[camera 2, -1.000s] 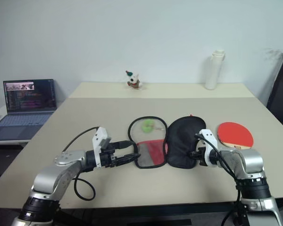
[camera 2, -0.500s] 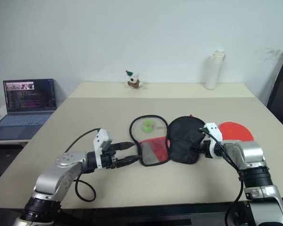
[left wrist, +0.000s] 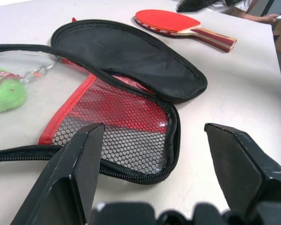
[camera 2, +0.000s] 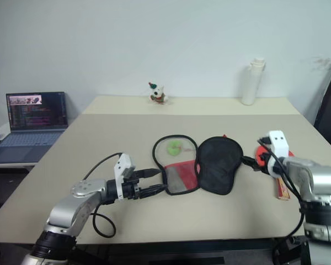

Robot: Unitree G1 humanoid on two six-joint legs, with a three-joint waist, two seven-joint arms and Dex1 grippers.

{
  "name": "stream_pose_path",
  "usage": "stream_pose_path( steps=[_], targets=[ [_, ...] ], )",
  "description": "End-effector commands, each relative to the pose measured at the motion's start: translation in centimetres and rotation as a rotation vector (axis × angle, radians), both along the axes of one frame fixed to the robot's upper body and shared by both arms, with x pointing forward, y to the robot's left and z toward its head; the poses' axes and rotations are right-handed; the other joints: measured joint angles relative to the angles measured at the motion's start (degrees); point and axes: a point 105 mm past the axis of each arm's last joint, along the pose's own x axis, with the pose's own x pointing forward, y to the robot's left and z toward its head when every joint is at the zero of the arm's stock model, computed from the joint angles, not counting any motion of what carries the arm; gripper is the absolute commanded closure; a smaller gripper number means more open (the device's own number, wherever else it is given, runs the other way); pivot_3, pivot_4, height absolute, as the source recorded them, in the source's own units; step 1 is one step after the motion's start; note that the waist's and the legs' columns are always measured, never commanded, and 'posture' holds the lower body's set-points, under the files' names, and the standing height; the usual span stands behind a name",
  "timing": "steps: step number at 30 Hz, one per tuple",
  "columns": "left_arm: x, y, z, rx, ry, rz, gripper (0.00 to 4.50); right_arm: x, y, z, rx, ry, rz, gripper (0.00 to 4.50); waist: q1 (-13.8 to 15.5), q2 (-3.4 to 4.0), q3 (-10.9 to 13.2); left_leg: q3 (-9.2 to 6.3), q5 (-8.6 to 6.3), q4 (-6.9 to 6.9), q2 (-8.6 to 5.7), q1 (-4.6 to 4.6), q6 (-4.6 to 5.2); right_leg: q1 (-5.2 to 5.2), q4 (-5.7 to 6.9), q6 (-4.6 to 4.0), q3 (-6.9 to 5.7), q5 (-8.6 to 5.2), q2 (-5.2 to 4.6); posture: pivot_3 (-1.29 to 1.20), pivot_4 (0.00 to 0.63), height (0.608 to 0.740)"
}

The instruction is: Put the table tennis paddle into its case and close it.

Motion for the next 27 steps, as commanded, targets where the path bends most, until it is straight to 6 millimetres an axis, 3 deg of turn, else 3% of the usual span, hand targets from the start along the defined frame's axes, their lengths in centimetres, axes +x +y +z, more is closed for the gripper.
stream_pose_path(
  steps=[1, 9, 14, 20, 27],
  targets=[
    [0.1, -0.4, 1.0, 0.0, -0.045, -0.033, 0.78, -0.4, -2.7, 1.8, -0.082, -0.108, -0.209, 0.03, 0.0, 0.01, 0.0, 0.04, 0.0, 0.02, 0.0, 0.0, 0.0, -0.02, 0.02, 0.01, 0.02, 0.01, 0.0, 0.0, 0.15, 0.74],
    [0.5, -1.2, 1.2, 0.006, -0.049, -0.066, 0.78, -0.9, -6.0, 0.3, -0.118, -0.113, -0.471, 0.03, -0.1, 0.02, 0.0, 0.1, 0.0, 0.0, 0.01, 0.04, 0.0, -0.03, 0.04, 0.02, 0.06, 0.0, 0.05, 0.0, 0.15, 0.74],
    [0.5, -1.3, 1.6, 0.006, -0.055, -0.087, 0.78, -0.6, -5.9, -1.4, -0.067, -0.042, -0.487, 0.03, -0.1, 0.02, 0.0, 0.11, 0.0, 0.0, 0.01, 0.04, 0.0, -0.03, 0.04, 0.01, 0.06, 0.01, 0.05, 0.0, 0.15, 0.74],
    [-0.1, -1.4, 4.0, -0.008, -0.11, -0.157, 0.78, -0.6, -4.9, -2.8, -0.016, 0.016, -0.443, 0.03, -0.2, 0.02, 0.0, 0.09, 0.0, 0.0, 0.02, 0.03, 0.0, -0.04, 0.04, 0.01, 0.05, 0.0, 0.08, 0.0, 0.15, 0.74],
    [-0.1, -2.1, 6.7, -0.008, -0.195, -0.197, 0.78, -0.2, -5.1, -3.9, -0.038, 0.04, -0.434, 0.03, -0.2, 0.02, 0.0, 0.1, 0.0, 0.0, 0.01, 0.04, 0.0, -0.02, 0.02, 0.02, 0.06, 0.01, 0.08, 0.0, 0.15, 0.74]
  ],
)
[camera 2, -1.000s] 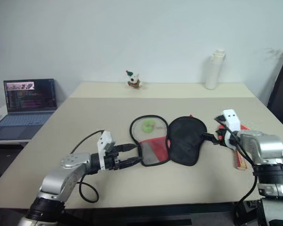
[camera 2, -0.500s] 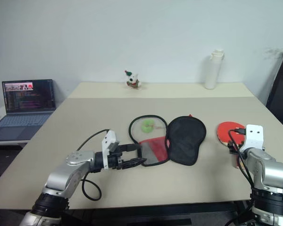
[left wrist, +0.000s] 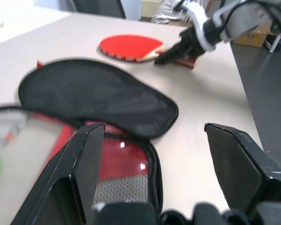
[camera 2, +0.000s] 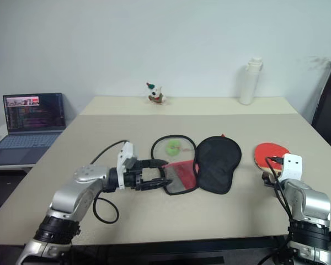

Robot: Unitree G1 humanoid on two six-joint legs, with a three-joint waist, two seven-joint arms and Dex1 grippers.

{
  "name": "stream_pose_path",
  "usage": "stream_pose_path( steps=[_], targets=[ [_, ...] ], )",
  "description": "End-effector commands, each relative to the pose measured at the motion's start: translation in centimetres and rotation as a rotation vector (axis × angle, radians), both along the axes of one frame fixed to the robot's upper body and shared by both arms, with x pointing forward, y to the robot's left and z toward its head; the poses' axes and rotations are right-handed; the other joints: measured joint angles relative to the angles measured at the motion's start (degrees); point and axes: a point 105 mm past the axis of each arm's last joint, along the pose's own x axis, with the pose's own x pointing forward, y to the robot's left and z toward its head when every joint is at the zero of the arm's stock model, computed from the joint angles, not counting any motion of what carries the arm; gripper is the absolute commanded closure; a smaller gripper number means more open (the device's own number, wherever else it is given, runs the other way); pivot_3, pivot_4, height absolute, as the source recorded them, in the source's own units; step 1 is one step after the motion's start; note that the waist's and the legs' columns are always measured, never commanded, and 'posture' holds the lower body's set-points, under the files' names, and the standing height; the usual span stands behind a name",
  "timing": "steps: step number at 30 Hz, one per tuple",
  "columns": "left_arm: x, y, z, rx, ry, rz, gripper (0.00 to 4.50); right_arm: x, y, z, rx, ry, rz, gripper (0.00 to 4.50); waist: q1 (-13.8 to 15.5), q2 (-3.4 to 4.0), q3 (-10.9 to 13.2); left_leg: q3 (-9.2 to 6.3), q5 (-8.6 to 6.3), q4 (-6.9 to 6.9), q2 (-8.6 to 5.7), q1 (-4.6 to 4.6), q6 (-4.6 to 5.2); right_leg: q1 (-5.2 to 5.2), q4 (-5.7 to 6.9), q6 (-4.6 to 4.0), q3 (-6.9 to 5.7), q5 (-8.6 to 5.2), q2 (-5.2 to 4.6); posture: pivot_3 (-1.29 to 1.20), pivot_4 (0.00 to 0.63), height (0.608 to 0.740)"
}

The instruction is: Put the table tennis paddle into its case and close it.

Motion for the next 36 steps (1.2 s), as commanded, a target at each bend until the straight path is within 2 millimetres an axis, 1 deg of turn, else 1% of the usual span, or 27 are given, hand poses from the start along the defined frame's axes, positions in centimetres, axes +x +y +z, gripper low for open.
stream_pose_path(
  steps=[1, 2, 5, 7, 9, 13, 14, 16, 18, 21, 22, 24, 26, 28, 29, 31, 32, 34, 36],
  targets=[
    [-0.3, -0.4, 2.5, -0.018, -0.088, -0.027, 0.78, 0.4, -0.7, 0.7, -0.033, -0.026, -0.009, 0.03, 0.0, 0.0, 0.0, 0.0, 0.0, 0.0, 0.0, 0.0, 0.0, 0.0, 0.0, 0.0, 0.0, 0.0, 0.01, 0.0, 0.15, 0.74],
    [-0.4, -0.5, 2.6, -0.018, -0.089, -0.029, 0.78, 0.5, -0.8, 0.6, -0.033, -0.023, -0.011, 0.03, 0.0, 0.0, 0.0, 0.01, 0.0, 0.0, 0.0, 0.01, 0.0, 0.01, 0.01, 0.0, 0.01, 0.0, 0.01, 0.0, 0.15, 0.74],
    [-0.4, -0.6, 2.7, -0.016, -0.09, -0.029, 0.78, 0.6, -1.0, 0.2, -0.025, -0.018, -0.02, 0.61, 0.0, 0.0, 0.0, 0.0, 0.0, 0.01, 0.0, 0.04, 0.0, 0.04, 0.01, 0.0, 0.01, 0.0, 0.01, 0.0, 0.15, 0.74],
    [-0.4, -0.5, 2.5, -0.013, -0.087, -0.025, 0.78, 0.6, -1.0, 0.1, -0.018, -0.017, -0.027, 1.21, 0.0, -0.01, 0.0, 0.0, 0.0, 0.02, 0.0, 0.04, 0.0, 0.04, 0.01, 0.0, 0.01, 0.0, 0.01, 0.0, 0.15, 0.74],
    [-0.6, -0.4, 2.4, -0.01, -0.081, -0.019, 0.78, 0.6, -1.1, 0.0, -0.014, -0.02, -0.036, 1.9, 0.0, -0.02, 0.0, -0.01, 0.0, 0.02, 0.0, 0.04, 0.0, 0.05, 0.01, 0.0, 0.0, 0.0, 0.01, 0.0, 0.15, 0.74],
    [-0.7, -0.1, 2.2, -0.006, -0.074, -0.003, 0.78, 0.7, -1.9, 1.0, -0.042, -0.071, -0.08, 3.16, -0.2, -0.02, 0.0, 0.01, 0.0, 0.02, 0.01, 0.04, 0.0, 0.05, 0.01, 0.01, 0.03, 0.01, 0.01, 0.0, 0.15, 0.74],
    [-0.7, 0.0, 2.1, -0.006, -0.072, 0.001, 0.78, 0.8, -2.0, 1.5, -0.05, -0.087, -0.086, 3.36, -0.2, -0.02, 0.0, 0.01, 0.0, 0.03, 0.0, 0.04, 0.0, 0.05, 0.01, 0.02, 0.03, 0.01, 0.01, 0.0, 0.15, 0.74],
    [-0.9, 0.1, 2.0, -0.005, -0.068, 0.006, 0.78, 1.0, -2.1, 2.8, -0.072, -0.129, -0.093, 3.38, -0.2, -0.02, 0.0, 0.01, 0.0, 0.03, 0.0, 0.05, 0.0, 0.05, 0.01, 0.02, 0.03, 0.01, 0.01, 0.0, 0.15, 0.74],
    [-1.0, 0.3, 1.9, -0.003, -0.061, 0.016, 0.78, 1.3, -1.5, 5.0, -0.079, -0.192, -0.076, 3.38, -0.2, 0.03, 0.0, 0.03, 0.0, 0.03, -0.01, 0.04, 0.0, 0.05, 0.01, 0.03, 0.06, 0.02, 0.0, 0.0, 0.15, 0.74],
    [-1.2, 0.6, 1.5, 0.0, -0.05, 0.028, 0.78, 1.8, 1.1, 8.9, -0.065, -0.301, -0.005, 3.38, -0.3, 0.26, 0.2, 0.14, 0.0, 0.0, 0.0, -0.08, 0.0, -0.19, 0.08, 0.03, 0.18, 0.02, 0.0, 0.0, 0.15, 0.74],
    [-1.3, 0.6, 1.5, 0.0, -0.047, 0.029, 0.78, 1.8, 2.2, 9.7, -0.053, -0.323, 0.017, 3.38, -0.3, 0.32, 0.2, 0.2, 0.0, -0.01, 0.0, -0.13, 0.0, -0.3, 0.14, 0.02, 0.23, 0.01, 0.02, 0.0, 0.15, 0.74],
    [-1.5, 0.6, 1.4, -0.001, -0.043, 0.029, 0.78, 1.8, 4.4, 10.5, -0.018, -0.343, 0.06, 3.38, -0.4, 0.33, 0.2, 0.18, 0.0, -0.06, 0.08, -0.13, 0.0, -0.35, 0.15, 0.01, 0.23, 0.01, 0.11, 0.0, 0.15, 0.74],
    [-1.5, 0.6, 1.3, -0.001, -0.039, 0.029, 0.78, 1.7, 7.5, 10.6, 0.024, -0.349, 0.12, 3.38, -0.3, 0.33, 0.2, 0.05, 0.0, -0.09, 0.17, -0.13, 0.0, -0.34, 0.16, -0.03, 0.1, -0.02, 0.18, 0.0, 0.15, 0.74],
    [-1.5, 0.7, 1.3, 0.0, -0.037, 0.03, 0.78, 1.5, 9.3, 10.6, 0.051, -0.347, 0.148, 3.38, -0.2, 0.32, 0.2, -0.06, 0.0, -0.1, 0.22, -0.14, 0.0, -0.32, 0.17, -0.07, 0.04, -0.03, 0.2, 0.0, 0.15, 0.74],
    [-1.5, 0.7, 1.2, 0.003, -0.036, 0.031, 0.78, 1.4, 10.7, 10.4, 0.078, -0.34, 0.171, 3.38, -0.2, 0.33, 0.2, -0.08, 0.0, -0.09, 0.22, -0.15, 0.0, -0.31, 0.18, -0.08, 0.02, -0.03, 0.2, 0.0, 0.15, 0.74],
    [-1.5, 0.8, 1.1, 0.007, -0.034, 0.033, 0.78, 1.2, 14.3, 9.6, 0.151, -0.319, 0.23, 3.38, -0.1, 0.33, 0.2, -0.04, 0.0, -0.08, 0.16, -0.17, 0.0, -0.33, 0.2, -0.27, -0.01, 0.08, 0.15, 0.0, 0.15, 0.74],
    [-1.5, 0.8, 1.1, 0.009, -0.034, 0.035, 0.78, 1.1, 15.6, 9.2, 0.172, -0.308, 0.248, 3.38, -0.1, 0.33, 0.2, -0.04, 0.0, -0.06, 0.15, -0.18, 0.0, -0.33, 0.19, -0.31, -0.01, 0.1, 0.13, 0.0, 0.15, 0.74],
    [-1.5, 0.9, 1.1, 0.01, -0.034, 0.037, 0.78, 1.0, 16.9, 8.4, 0.192, -0.288, 0.26, 3.38, -0.2, 0.33, 0.2, -0.02, 0.0, -0.06, 0.09, -0.21, 0.0, -0.36, 0.18, -0.33, 0.0, 0.12, 0.07, 0.0, 0.15, 0.74],
    [-1.5, 0.8, 1.0, 0.012, -0.033, 0.038, 0.78, 1.1, 17.7, 7.9, 0.2, -0.276, 0.266, 3.38, -0.1, 0.34, 0.2, -0.03, 0.0, -0.05, 0.03, -0.24, 0.0, -0.36, 0.14, -0.32, -0.01, 0.12, 0.02, 0.0, 0.15, 0.74]
  ],
)
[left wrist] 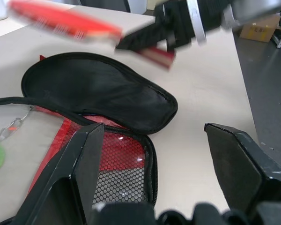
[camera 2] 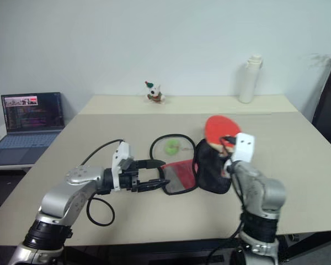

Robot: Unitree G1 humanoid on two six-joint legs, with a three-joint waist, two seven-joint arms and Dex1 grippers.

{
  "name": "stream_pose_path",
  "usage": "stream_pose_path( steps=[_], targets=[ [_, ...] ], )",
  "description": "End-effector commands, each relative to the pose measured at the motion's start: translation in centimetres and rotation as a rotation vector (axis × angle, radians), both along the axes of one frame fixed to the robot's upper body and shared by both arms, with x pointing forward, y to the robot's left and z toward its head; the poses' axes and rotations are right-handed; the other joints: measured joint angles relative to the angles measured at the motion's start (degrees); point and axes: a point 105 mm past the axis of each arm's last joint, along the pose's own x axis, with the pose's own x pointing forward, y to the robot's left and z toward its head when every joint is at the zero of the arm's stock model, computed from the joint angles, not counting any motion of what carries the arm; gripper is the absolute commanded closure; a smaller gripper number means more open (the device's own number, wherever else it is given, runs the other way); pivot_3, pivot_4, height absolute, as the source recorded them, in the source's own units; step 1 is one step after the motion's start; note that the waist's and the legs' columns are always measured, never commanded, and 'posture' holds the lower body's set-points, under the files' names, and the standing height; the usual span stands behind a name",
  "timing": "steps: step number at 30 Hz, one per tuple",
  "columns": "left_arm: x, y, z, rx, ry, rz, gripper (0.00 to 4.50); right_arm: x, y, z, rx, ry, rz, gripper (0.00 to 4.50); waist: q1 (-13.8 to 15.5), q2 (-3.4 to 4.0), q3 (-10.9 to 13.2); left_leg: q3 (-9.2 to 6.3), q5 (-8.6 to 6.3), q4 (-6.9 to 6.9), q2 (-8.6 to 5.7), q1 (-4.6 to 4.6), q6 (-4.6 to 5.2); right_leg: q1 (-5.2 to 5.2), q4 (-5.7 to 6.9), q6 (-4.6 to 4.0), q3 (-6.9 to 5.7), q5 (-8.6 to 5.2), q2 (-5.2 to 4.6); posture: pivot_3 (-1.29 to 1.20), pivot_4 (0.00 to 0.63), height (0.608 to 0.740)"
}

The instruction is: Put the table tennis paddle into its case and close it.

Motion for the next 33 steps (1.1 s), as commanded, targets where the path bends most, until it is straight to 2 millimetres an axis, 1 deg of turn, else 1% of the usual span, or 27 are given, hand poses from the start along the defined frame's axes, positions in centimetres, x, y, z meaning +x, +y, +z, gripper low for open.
stream_pose_path(
  steps=[1, 5, 9, 18, 22, 27, 32, 33],
  targets=[
    [-0.4, 0.1, 1.1, -0.007, -0.052, -0.005, 0.78, 0.1, 0.4, 1.5, -0.004, -0.078, -0.02, 3.38, 0.2, 0.0, 0.0, -0.01, 0.0, 0.0, -0.02, -0.01, 0.0, 0.01, -0.02, 0.0, -0.02, 0.0, -0.03, 0.0, 0.15, 0.74],
    [-0.5, 0.1, 1.0, -0.006, -0.05, -0.003, 0.78, 0.6, 0.9, 0.6, -0.006, -0.06, -0.019, 3.38, 0.3, 0.0, 0.0, -0.06, 0.0, 0.03, -0.07, -0.1, 0.0, 0.01, -0.11, 0.02, -0.08, 0.01, -0.09, 0.0, 0.15, 0.74],
    [-0.5, 0.2, 0.9, -0.002, -0.049, 0.0, 0.78, 1.4, 0.2, -0.6, -0.027, -0.039, -0.045, 3.38, 0.0, 0.0, 0.0, -0.06, 0.0, 0.01, -0.03, -0.09, 0.0, 0.0, -0.09, 0.01, -0.08, 0.01, -0.05, 0.0, 0.15, 0.74],
    [-0.5, 0.1, 0.8, -0.001, -0.048, 0.002, 0.78, 1.6, 0.2, -2.3, -0.042, 0.001, -0.049, 3.38, 0.0, 0.0, 0.0, -0.06, 0.0, 0.0, 0.02, -0.09, 0.0, -0.04, -0.05, 0.0, -0.07, 0.01, 0.02, 0.0, 0.15, 0.74],
    [-0.5, 0.1, 0.8, -0.001, -0.047, 0.001, 0.78, 1.5, 0.5, -2.9, -0.041, 0.021, -0.03, 3.38, 0.0, 0.0, 0.0, -0.06, 0.0, 0.0, 0.01, -0.09, 0.0, -0.04, -0.06, 0.0, -0.07, 0.01, 0.02, 0.0, 0.15, 0.74],
    [-0.5, 0.2, 0.6, -0.001, -0.046, 0.002, 0.78, 0.9, -0.1, -3.9, -0.062, 0.052, -0.053, 3.38, 0.0, -0.01, 0.0, -0.07, 0.0, 0.0, 0.01, -0.09, 0.0, -0.03, -0.06, 0.0, -0.07, 0.01, 0.02, 0.0, 0.15, 0.74],
    [-0.5, 0.2, 0.5, -0.001, -0.044, 0.002, 0.78, 0.5, -0.2, -4.5, -0.076, 0.058, -0.067, 3.38, 0.0, -0.01, 0.0, -0.11, 0.0, 0.0, 0.01, -0.09, 0.0, -0.02, -0.07, 0.01, -0.1, 0.0, 0.02, 0.0, 0.15, 0.74],
    [-0.5, 0.2, 0.5, -0.001, -0.043, 0.001, 0.78, 0.6, -0.5, -4.6, -0.081, 0.055, -0.084, 3.03, 0.0, -0.01, 0.0, -0.11, 0.0, 0.0, 0.01, -0.09, 0.0, -0.02, -0.07, 0.01, -0.1, 0.0, 0.02, 0.0, 0.15, 0.74]
  ],
)
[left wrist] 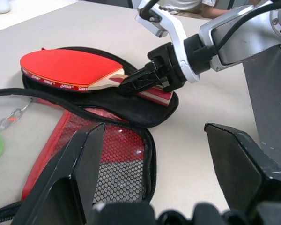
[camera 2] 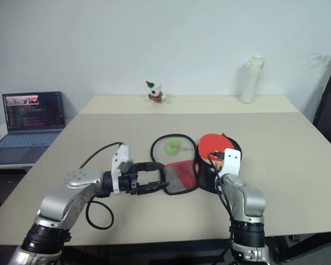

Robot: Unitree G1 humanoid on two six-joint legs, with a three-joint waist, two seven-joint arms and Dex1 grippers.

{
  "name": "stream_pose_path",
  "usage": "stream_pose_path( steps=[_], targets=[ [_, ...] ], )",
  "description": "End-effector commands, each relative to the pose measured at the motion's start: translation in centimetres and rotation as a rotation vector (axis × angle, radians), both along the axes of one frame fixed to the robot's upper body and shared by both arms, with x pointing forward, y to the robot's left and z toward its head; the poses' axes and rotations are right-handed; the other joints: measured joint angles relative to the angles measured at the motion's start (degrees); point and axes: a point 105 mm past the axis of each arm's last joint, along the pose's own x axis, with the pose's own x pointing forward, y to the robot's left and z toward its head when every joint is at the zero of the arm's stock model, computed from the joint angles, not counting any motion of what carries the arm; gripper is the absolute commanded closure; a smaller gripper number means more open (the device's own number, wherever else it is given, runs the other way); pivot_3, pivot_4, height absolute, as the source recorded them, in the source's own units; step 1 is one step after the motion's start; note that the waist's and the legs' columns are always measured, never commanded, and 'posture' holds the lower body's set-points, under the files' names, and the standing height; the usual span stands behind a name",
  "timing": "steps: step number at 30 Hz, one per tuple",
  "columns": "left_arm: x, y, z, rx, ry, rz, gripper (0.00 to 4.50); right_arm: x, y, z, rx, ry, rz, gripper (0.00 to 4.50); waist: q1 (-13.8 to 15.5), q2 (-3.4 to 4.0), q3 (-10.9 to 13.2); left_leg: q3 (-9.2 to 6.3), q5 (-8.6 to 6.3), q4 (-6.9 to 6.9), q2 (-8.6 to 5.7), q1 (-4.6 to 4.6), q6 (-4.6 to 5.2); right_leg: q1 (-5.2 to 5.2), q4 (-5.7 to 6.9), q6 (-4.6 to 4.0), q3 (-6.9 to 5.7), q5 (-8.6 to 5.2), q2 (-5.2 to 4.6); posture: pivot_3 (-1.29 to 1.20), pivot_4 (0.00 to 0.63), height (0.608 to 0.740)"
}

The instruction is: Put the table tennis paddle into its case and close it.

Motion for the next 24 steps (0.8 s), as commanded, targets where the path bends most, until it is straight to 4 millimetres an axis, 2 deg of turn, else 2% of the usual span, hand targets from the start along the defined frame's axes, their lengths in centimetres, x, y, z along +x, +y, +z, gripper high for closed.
stream_pose_path(
  steps=[1, 2, 9, 13, 15, 19, 21, 24],
  targets=[
    [-0.2, 0.0, 1.0, -0.006, -0.053, -0.012, 0.78, 0.1, -0.8, 0.8, -0.021, -0.047, -0.044, 2.66, 0.0, 0.0, 0.0, 0.0, 0.0, 0.0, 0.0, 0.0, 0.0, 0.0, 0.0, 0.0, 0.0, 0.0, 0.0, 0.0, 0.15, 0.74],
    [-0.2, 0.0, 1.0, -0.006, -0.053, -0.013, 0.78, 0.1, -0.9, 0.8, -0.027, -0.05, -0.051, 2.47, 0.0, 0.0, 0.0, 0.0, 0.0, 0.0, 0.0, 0.0, 0.0, 0.0, 0.0, 0.01, 0.0, 0.0, 0.0, 0.0, 0.15, 0.74],
    [-0.2, 0.1, 0.8, -0.005, -0.052, -0.008, 0.78, 0.0, -1.1, 0.7, -0.052, -0.061, -0.046, 0.05, 0.0, 0.0, 0.0, 0.02, 0.0, 0.04, 0.0, 0.02, 0.0, 0.01, 0.02, 0.03, 0.01, -0.01, 0.0, 0.0, 0.15, 0.74],
    [0.0, 0.6, 0.6, -0.003, -0.051, 0.02, 0.78, -0.2, -0.9, 1.5, -0.086, -0.106, -0.001, 0.05, 0.0, 0.0, 0.0, 0.02, 0.0, 0.04, -0.02, 0.01, 0.0, 0.02, 0.0, 0.02, 0.02, -0.01, -0.02, 0.0, 0.15, 0.74],
    [0.5, 1.1, 0.4, 0.004, -0.055, 0.061, 0.78, -0.7, 0.3, 2.6, -0.075, -0.156, 0.105, 0.05, 0.0, 0.0, 0.0, 0.02, 0.0, 0.04, -0.03, 0.01, 0.0, 0.02, -0.02, 0.04, 0.02, -0.01, -0.03, 0.0, 0.15, 0.74],
    [2.3, 2.9, -0.4, 0.053, -0.082, 0.202, 0.78, -3.0, 2.6, 5.2, -0.017, -0.237, 0.369, 0.05, 0.0, 0.0, 0.0, 0.01, 0.0, 0.04, -0.01, 0.02, 0.0, 0.02, 0.01, 0.08, 0.01, -0.04, -0.01, 0.0, 0.15, 0.74],
    [3.3, 4.0, -0.8, 0.077, -0.091, 0.281, 0.78, -4.4, 2.9, 6.6, -0.018, -0.281, 0.481, 0.05, 0.1, 0.0, 0.0, -0.03, 0.0, 0.04, 0.03, 0.03, 0.0, 0.02, 0.02, 0.1, -0.03, -0.06, 0.01, 0.0, 0.15, 0.74],
    [3.9, 5.0, -1.2, 0.088, -0.069, 0.322, 0.78, -6.0, 2.2, 8.3, -0.03, -0.309, 0.616, 0.05, 0.1, -0.01, 0.0, -0.06, 0.0, 0.04, 0.02, 0.04, 0.0, 0.05, 0.02, 0.25, -0.05, -0.15, 0.01, 0.0, 0.15, 0.74]
  ],
)
